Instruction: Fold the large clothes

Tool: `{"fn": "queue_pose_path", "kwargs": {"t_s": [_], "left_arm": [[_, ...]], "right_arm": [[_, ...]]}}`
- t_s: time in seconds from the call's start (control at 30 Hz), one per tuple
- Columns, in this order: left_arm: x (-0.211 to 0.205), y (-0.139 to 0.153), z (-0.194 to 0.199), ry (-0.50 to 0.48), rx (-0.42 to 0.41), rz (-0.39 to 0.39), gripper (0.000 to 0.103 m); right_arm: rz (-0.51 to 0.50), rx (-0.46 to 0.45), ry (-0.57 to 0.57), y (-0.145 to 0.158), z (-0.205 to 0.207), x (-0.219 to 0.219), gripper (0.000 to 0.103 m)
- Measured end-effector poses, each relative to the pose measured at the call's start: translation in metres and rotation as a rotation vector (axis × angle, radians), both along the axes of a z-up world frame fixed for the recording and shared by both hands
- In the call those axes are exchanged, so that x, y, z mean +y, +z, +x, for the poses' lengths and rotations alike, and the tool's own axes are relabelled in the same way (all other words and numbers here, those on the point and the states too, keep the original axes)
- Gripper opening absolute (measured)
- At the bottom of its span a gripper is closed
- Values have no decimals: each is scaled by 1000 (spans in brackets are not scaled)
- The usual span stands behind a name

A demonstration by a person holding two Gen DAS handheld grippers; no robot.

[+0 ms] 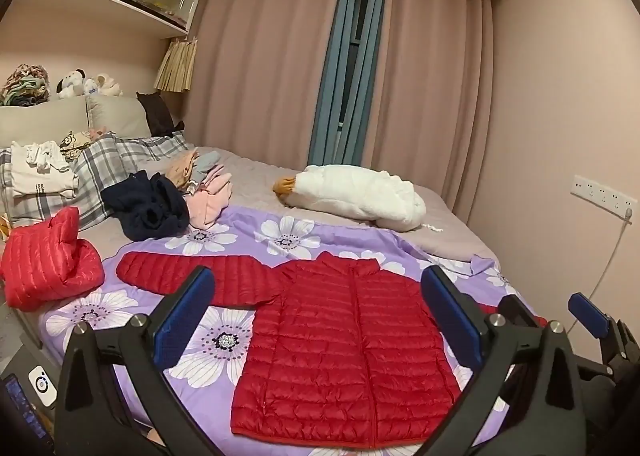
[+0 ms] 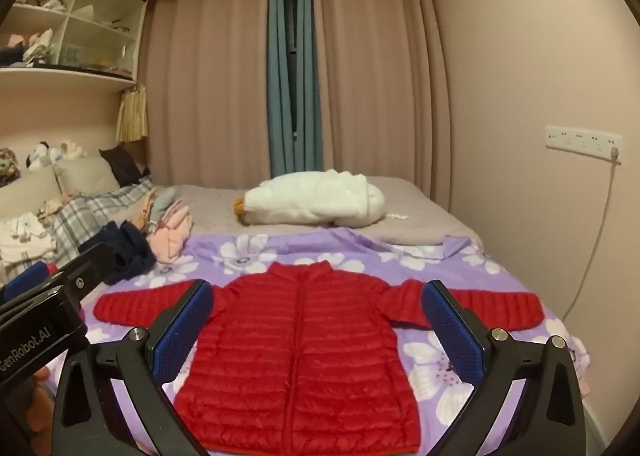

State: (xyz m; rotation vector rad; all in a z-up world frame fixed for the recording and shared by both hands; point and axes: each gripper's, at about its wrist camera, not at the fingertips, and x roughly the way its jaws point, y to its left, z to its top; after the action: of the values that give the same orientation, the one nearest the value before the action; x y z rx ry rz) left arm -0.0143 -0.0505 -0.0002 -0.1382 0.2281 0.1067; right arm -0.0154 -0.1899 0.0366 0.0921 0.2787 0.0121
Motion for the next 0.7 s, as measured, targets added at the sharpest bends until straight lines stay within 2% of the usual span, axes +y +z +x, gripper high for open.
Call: {"fn": "queue_pose_path", "kwargs": {"t_s": [0.13, 0.27, 0.7], "left_arm": [[27, -12, -2, -22, 4, -38, 103], [38, -7, 1, -16, 15, -43, 103], [47, 0, 0, -48, 15, -46, 103]], "right_arm": [[8, 5, -7, -2, -1, 4, 103], [1, 28, -6, -4, 1, 3, 103], [0, 61, -12, -5, 4, 2, 103]]}}
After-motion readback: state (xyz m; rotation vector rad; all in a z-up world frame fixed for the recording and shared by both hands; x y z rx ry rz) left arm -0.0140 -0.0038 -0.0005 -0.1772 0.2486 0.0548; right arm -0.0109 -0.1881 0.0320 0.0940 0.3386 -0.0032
